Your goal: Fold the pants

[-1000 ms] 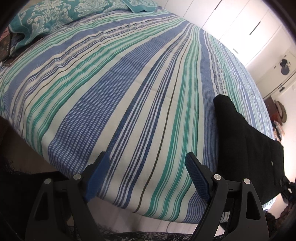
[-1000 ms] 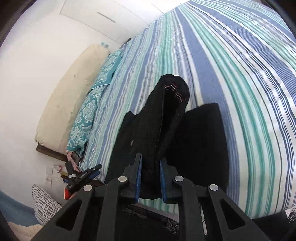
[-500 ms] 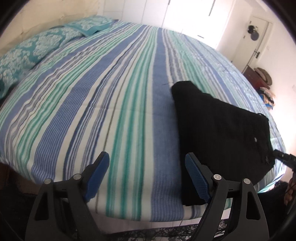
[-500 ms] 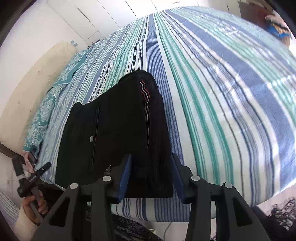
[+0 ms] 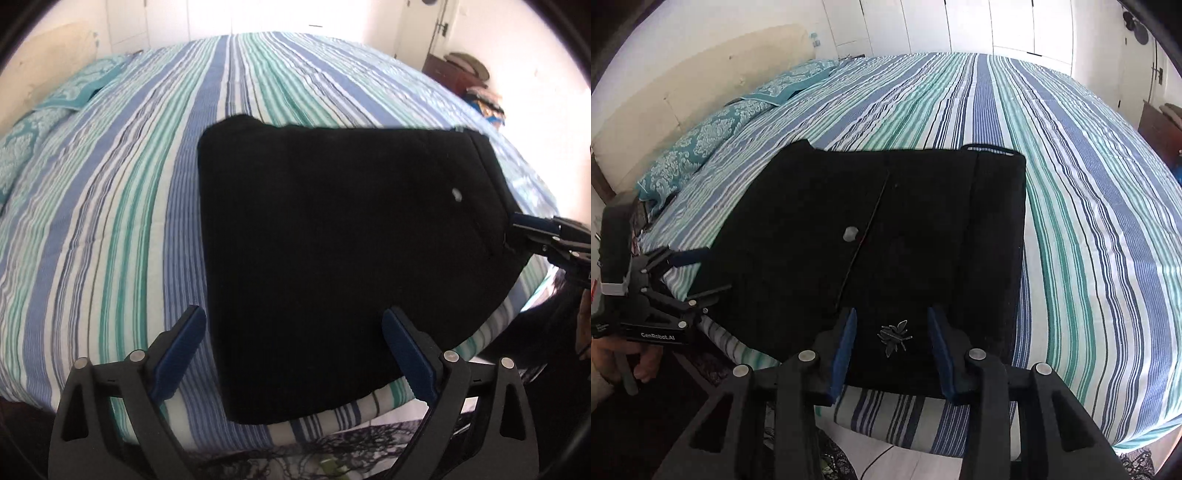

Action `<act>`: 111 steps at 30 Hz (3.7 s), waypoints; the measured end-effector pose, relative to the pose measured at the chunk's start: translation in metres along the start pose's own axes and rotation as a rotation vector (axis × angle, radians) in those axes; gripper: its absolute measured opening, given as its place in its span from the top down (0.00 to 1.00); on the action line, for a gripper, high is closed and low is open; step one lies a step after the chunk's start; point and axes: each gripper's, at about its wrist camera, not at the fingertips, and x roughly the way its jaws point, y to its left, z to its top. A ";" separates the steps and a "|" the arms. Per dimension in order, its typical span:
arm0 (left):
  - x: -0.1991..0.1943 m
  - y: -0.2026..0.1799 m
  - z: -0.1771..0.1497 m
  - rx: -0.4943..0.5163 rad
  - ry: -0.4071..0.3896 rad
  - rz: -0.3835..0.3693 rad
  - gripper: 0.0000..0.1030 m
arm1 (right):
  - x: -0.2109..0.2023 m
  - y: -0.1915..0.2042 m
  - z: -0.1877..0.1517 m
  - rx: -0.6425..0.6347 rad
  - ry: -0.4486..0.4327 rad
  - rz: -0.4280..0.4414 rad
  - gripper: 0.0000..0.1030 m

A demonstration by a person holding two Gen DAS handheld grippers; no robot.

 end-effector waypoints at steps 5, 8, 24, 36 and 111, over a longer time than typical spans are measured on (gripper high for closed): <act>0.010 0.026 0.069 -0.087 -0.043 0.011 0.06 | -0.007 0.006 0.065 -0.058 -0.097 0.014 0.59; 0.039 0.038 0.104 -0.138 -0.047 0.035 0.06 | 0.027 -0.009 0.088 -0.038 -0.068 0.031 0.59; 0.060 0.036 0.086 -0.162 0.008 0.134 0.02 | 0.064 -0.080 0.058 0.331 -0.079 0.171 0.77; 0.019 0.006 0.062 -0.081 -0.021 0.156 0.02 | -0.014 -0.001 0.024 0.084 -0.132 -0.025 0.25; 0.011 0.017 -0.027 -0.137 -0.085 0.128 0.00 | 0.028 -0.069 -0.090 0.188 0.053 -0.382 0.00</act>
